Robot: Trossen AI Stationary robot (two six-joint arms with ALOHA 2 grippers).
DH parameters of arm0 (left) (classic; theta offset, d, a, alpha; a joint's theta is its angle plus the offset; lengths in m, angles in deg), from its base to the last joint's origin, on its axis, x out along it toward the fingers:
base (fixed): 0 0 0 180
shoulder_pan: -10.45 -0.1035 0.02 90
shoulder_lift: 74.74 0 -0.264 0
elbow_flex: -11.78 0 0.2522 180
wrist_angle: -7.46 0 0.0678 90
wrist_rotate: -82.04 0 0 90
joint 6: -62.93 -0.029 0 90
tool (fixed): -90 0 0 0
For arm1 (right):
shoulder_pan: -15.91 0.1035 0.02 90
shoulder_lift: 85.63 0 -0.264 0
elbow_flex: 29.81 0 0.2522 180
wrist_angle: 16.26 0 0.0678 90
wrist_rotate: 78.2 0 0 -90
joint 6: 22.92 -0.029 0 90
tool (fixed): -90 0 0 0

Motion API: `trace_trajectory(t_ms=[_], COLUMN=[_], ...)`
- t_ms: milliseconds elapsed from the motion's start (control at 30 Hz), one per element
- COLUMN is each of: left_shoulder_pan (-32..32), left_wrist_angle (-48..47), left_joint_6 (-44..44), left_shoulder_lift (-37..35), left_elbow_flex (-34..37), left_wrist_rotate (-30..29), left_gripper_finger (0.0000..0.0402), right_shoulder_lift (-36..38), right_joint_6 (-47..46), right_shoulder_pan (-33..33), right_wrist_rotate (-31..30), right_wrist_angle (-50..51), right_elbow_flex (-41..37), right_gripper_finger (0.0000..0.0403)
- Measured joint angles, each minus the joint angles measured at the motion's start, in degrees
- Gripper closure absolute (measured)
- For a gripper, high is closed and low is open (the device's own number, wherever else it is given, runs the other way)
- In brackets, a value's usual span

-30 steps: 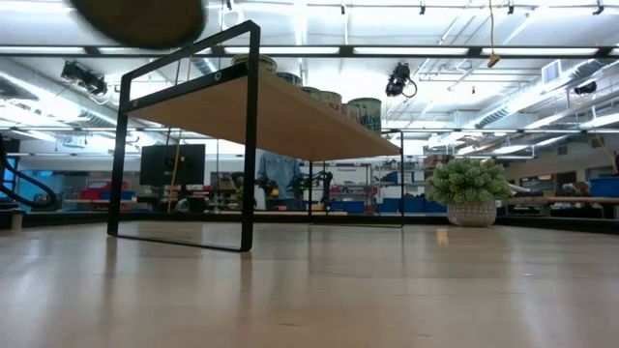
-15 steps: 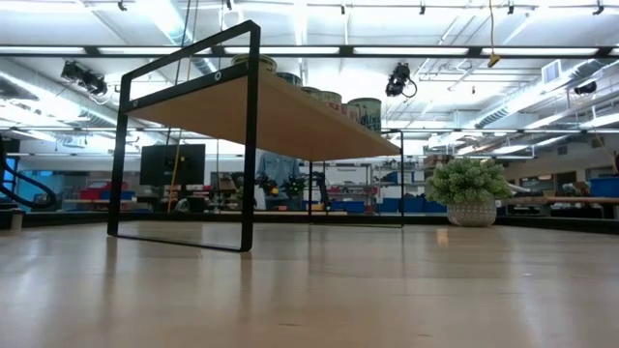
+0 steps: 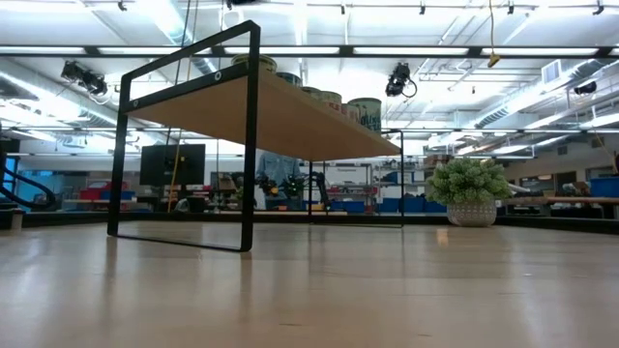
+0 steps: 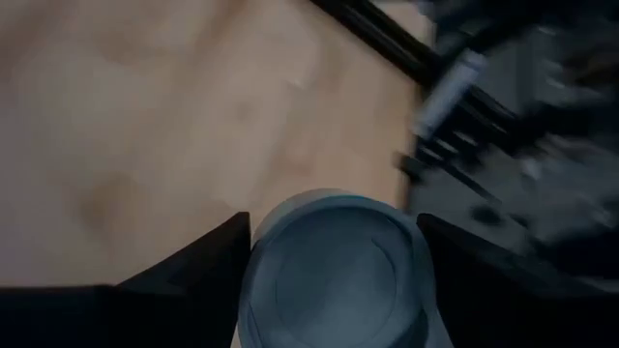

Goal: Pick and place cans onto a shelf
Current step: Put the canned tuna on the shelf

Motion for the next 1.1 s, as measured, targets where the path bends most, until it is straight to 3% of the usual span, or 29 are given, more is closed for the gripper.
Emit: trace_trajectory(t_ms=[167, 500, 933, 1100], left_shoulder_pan=[-3.2, -7.5, -8.8, -8.8], left_wrist_angle=[-4.0, -16.6, -20.1, -19.9], left_joint_6=[-0.5, -3.3, -6.0, -7.3], left_shoulder_lift=[0.0, 0.0, 3.0, 3.1], left_elbow_flex=[0.0, 0.0, 0.0, 0.0], left_wrist_rotate=[-7.1, -14.7, -16.8, -17.0], left_gripper_finger=[0.0127, 0.0127, 0.0126, 0.0096], right_shoulder_lift=[0.0, 0.1, 0.1, 0.1], right_joint_6=[0.6, 2.6, 4.5, 4.5], right_shoulder_pan=[0.0, -0.3, -0.9, -0.9], right_wrist_rotate=[0.0, -1.3, -1.3, -1.3], right_wrist_angle=[0.0, 0.0, -1.3, -1.7], right_elbow_flex=[0.0, 0.0, 0.0, 0.0], right_gripper_finger=[0.0119, 0.0119, 0.0119, 0.0119])
